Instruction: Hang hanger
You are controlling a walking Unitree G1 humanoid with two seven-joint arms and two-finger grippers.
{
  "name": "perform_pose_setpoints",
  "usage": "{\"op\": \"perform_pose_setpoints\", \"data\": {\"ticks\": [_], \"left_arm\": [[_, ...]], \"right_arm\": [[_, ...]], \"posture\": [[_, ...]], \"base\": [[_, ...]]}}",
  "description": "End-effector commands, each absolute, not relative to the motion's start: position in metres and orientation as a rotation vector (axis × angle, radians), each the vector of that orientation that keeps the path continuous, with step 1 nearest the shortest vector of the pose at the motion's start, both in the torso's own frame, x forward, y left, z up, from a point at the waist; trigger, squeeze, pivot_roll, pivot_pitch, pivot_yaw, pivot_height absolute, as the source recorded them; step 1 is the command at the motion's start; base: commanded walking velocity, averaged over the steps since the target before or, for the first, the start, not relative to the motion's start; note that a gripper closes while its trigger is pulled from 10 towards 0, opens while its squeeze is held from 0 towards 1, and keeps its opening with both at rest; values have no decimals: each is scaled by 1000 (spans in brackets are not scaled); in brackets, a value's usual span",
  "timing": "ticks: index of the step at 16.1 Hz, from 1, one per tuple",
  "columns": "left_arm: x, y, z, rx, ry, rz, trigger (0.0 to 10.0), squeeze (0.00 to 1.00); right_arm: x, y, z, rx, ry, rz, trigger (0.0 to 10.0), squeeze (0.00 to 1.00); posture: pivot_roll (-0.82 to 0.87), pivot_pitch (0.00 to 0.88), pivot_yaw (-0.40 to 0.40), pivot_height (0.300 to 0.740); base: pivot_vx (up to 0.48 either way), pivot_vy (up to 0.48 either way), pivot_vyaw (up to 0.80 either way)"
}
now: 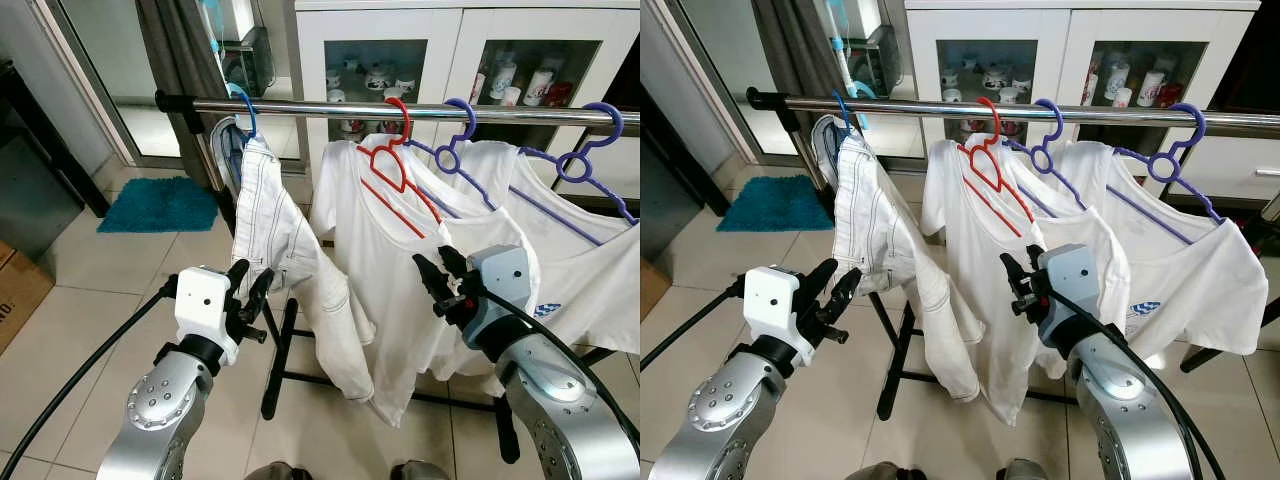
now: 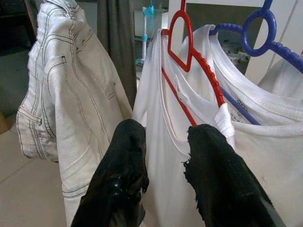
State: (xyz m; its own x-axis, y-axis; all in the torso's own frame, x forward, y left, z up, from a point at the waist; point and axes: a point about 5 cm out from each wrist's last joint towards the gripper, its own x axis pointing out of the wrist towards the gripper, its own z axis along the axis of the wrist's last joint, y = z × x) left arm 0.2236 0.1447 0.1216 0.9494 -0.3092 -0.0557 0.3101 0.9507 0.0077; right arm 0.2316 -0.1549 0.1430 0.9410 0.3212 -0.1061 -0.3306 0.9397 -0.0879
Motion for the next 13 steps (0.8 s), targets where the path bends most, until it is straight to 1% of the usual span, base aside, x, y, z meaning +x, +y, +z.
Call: {"op": "perform_pose_setpoints", "data": {"ticks": [1, 13], "left_arm": [[258, 166, 147, 30, 83, -147, 10000, 0], [258, 166, 147, 30, 83, -147, 10000, 0]], "right_arm": [[237, -204, 166, 0, 17, -13, 10000, 0], [237, -204, 166, 0, 17, -13, 10000, 0]], "posture": [[-153, 0, 195, 740], [-153, 0, 195, 740]], "base": [[0, 0, 0], [0, 0, 0]]}}
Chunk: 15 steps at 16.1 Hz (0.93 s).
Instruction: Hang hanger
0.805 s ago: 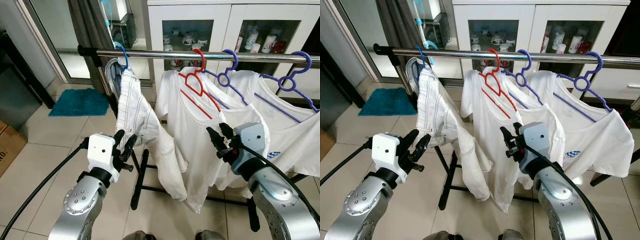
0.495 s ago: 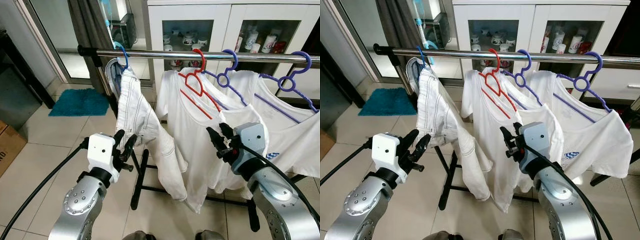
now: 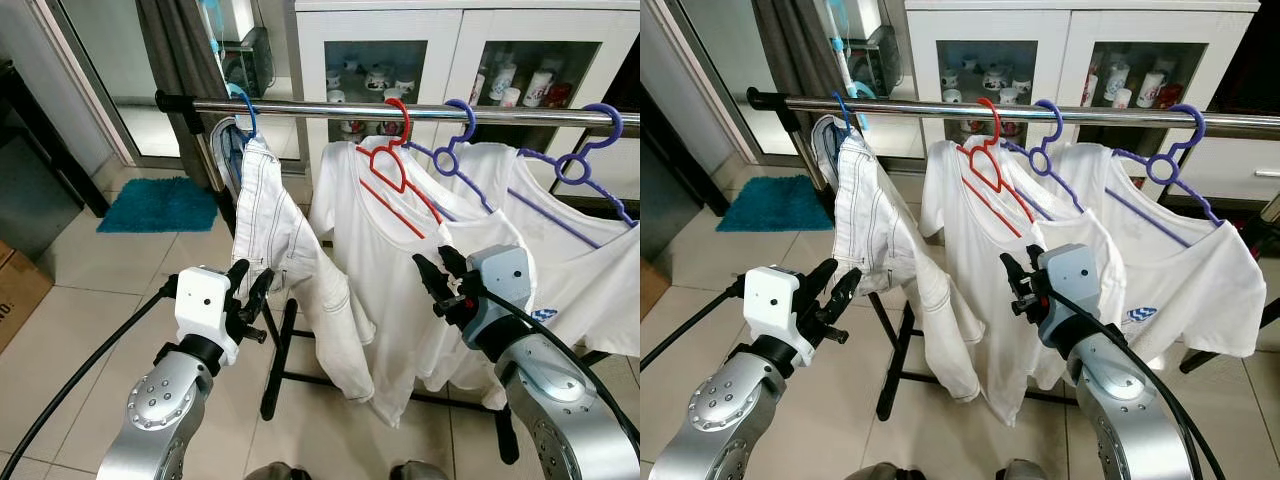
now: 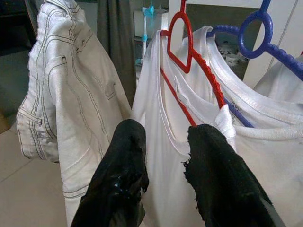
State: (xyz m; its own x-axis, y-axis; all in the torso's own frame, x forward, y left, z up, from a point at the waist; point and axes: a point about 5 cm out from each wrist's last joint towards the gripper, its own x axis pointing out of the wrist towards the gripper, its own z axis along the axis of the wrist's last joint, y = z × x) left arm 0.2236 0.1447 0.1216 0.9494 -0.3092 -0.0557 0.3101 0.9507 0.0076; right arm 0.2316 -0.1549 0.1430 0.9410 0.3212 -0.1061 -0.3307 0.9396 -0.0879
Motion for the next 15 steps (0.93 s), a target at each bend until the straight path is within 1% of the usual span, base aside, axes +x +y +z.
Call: {"op": "perform_pose_setpoints", "data": {"ticks": [1, 4, 5, 6, 8, 12, 13, 14, 15], "left_arm": [[258, 166, 147, 30, 83, -147, 10000, 0], [258, 166, 147, 30, 83, -147, 10000, 0], [254, 169, 144, 33, 92, -138, 10000, 1000], [250, 171, 140, 46, 100, -124, 10000, 1000], [241, 172, 133, 55, 111, -91, 10000, 1000], [239, 169, 133, 51, 134, -76, 10000, 1000], [239, 170, 136, 42, 121, -78, 10000, 1000], [240, 171, 138, 57, 126, -78, 10000, 1000], [241, 171, 142, 85, 109, -85, 10000, 1000]], "right_arm": [[237, -204, 166, 0, 17, -13, 10000, 0], [237, -204, 166, 0, 17, -13, 10000, 0], [240, -198, 161, -11, 45, 34, 10000, 918], [240, -193, 156, -21, 69, 73, 10000, 1000], [243, -190, 154, -53, 100, 140, 10000, 1000], [250, -190, 161, -44, 85, 176, 10000, 1000], [250, -187, 163, -42, 65, 201, 10000, 1000], [253, -179, 163, -37, 82, 239, 10000, 1000], [256, -167, 168, 47, 39, 303, 10000, 1000]], "posture": [[-153, 0, 195, 740], [-153, 0, 195, 740], [-137, 10, 140, 740], [-138, 13, 124, 740], [-149, 12, 86, 740], [-144, 16, 68, 740], [-131, 20, 62, 740], [-103, 36, 39, 740], [-92, 46, 34, 740]], "base": [[0, 0, 0], [0, 0, 0], [0, 0, 0], [0, 0, 0], [0, 0, 0], [0, 0, 0], [0, 0, 0], [0, 0, 0], [0, 0, 0]]}}
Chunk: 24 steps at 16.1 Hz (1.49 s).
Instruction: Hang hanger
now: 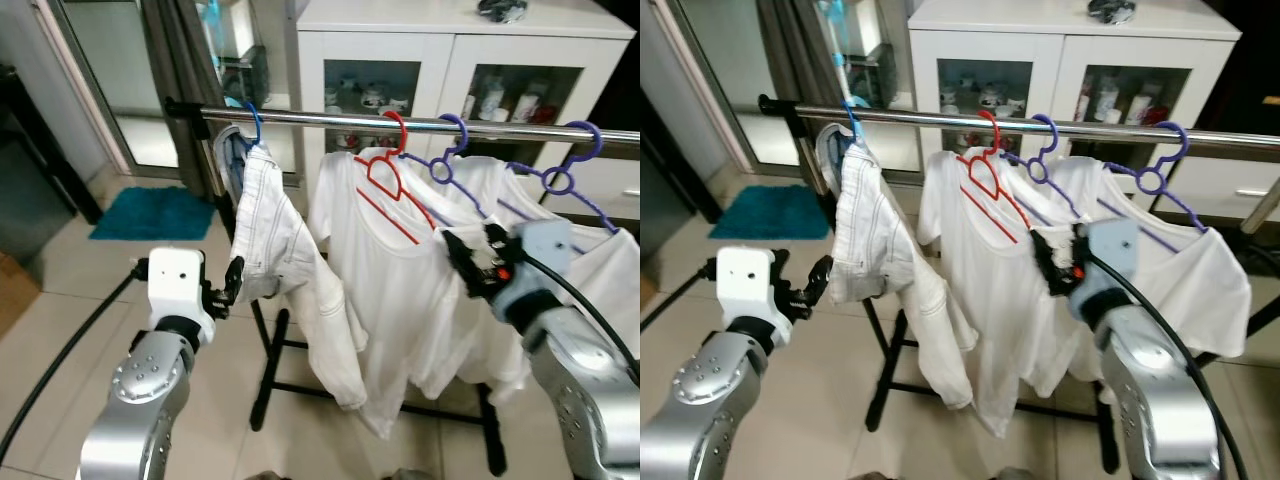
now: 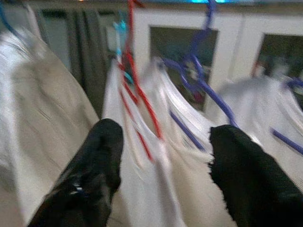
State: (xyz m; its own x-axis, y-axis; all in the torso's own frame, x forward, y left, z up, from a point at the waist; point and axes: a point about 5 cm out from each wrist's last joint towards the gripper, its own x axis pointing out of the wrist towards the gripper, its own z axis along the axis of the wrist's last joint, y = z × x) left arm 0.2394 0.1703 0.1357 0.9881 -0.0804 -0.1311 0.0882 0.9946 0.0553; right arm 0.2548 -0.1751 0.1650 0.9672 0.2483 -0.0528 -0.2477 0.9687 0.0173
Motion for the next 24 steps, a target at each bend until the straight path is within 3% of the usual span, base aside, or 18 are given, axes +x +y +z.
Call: {"op": "perform_pose_setpoints", "data": {"ticks": [1, 4, 8, 9, 10, 11, 12, 14, 19, 21, 24], "left_arm": [[241, 172, 146, 118, 76, -78, 10000, 1000], [239, 172, 152, 134, 45, -89, 10000, 1000], [234, 160, 157, 95, 25, -172, 10000, 1000], [230, 158, 154, 107, 27, -181, 10000, 1000], [230, 156, 153, 136, 29, -202, 10000, 827], [232, 158, 153, 142, 30, -198, 10000, 208], [233, 158, 153, 133, 28, -192, 10000, 0], [236, 160, 153, 118, 42, -198, 10000, 0], [244, 155, 151, 133, 48, -232, 10000, 0], [248, 157, 155, 137, 33, -229, 10000, 0], [243, 159, 154, 103, 34, -226, 10000, 0]], "right_arm": [[256, -160, 169, 83, 23, 332, 10000, 1000], [257, -149, 157, 29, 53, 344, 10000, 1000], [253, -137, 159, 123, 56, 395, 10000, 1000], [250, -131, 157, 49, 32, 451, 10000, 1000], [251, -136, 157, -20, -1, 401, 10000, 1000], [252, -141, 160, -19, -37, 349, 10000, 1000], [252, -143, 161, -2, -39, 333, 10000, 1000], [248, -152, 170, 14, -140, 253, 10000, 1000], [241, -162, 158, 72, -63, 172, 10000, 1000], [247, -165, 152, 44, -6, 93, 10000, 1000], [247, -164, 157, 51, -42, 123, 10000, 1000]], "posture": [[-74, 47, 36, 740], [-71, 58, 82, 740], [-45, 87, 70, 740], [-43, 83, 80, 740], [-48, 78, 85, 740], [-55, 75, 91, 740], [-55, 75, 91, 740], [-67, 75, 107, 740], [-83, 52, 139, 740], [-78, 52, 118, 740], [-75, 42, 112, 740]], "base": [[0, 0, 0], [0, 0, 267], [0, 0, 800], [0, 0, 800], [0, 0, 800], [0, 0, 0], [0, 0, 0], [0, 0, 0], [0, 353, 0], [0, 382, -784], [0, 255, -702]]}}
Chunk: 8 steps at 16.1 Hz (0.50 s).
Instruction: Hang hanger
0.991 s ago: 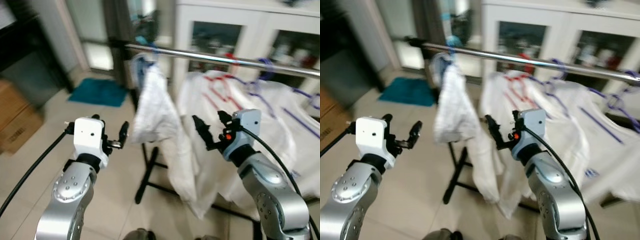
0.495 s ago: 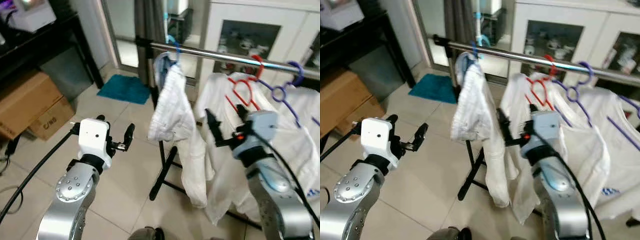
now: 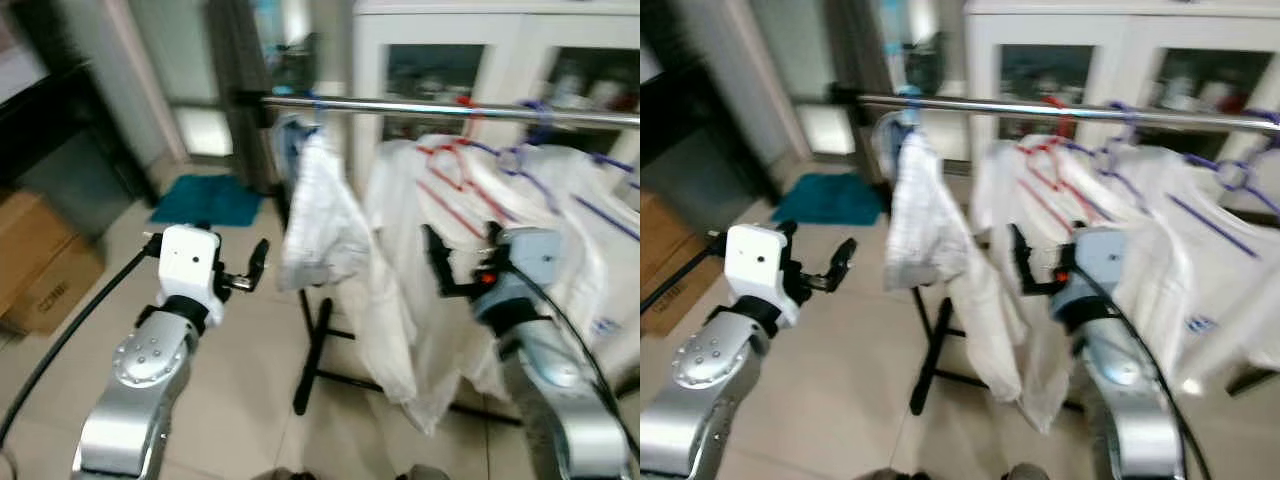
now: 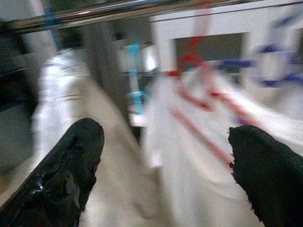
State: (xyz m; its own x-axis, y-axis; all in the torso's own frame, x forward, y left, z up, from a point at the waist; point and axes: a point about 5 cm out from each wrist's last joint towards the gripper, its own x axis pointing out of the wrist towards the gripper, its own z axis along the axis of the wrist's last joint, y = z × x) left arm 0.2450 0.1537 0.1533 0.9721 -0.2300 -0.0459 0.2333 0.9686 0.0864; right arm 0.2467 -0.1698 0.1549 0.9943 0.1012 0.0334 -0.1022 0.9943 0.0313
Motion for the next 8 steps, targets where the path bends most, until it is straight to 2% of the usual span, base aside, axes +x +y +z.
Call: {"op": "perform_pose_setpoints", "data": {"ticks": [1, 4, 5, 6, 8], "left_arm": [[241, 157, 152, 87, 44, -234, 10000, 0], [241, 150, 150, 70, 43, -244, 10000, 0], [240, 150, 147, 52, 53, -230, 10000, 0], [238, 150, 145, 49, 62, -224, 10000, 0], [236, 146, 142, 53, 68, -240, 10000, 0]], "right_arm": [[249, -167, 156, 39, -30, 77, 10000, 1000], [247, -166, 152, 74, 13, 79, 10000, 1000], [248, -161, 154, 34, 2, 99, 10000, 404], [248, -160, 154, 20, 8, 115, 10000, 0], [249, -160, 154, 92, 6, 140, 10000, 0]], "posture": [[-76, 41, 117, 740], [-78, 38, 120, 740], [-83, 43, 117, 740], [-80, 39, 113, 740], [-87, 36, 113, 740]], "base": [[0, 0, -450], [0, 0, 0], [0, 0, 0], [0, 0, 0], [0, 0, 0]]}}
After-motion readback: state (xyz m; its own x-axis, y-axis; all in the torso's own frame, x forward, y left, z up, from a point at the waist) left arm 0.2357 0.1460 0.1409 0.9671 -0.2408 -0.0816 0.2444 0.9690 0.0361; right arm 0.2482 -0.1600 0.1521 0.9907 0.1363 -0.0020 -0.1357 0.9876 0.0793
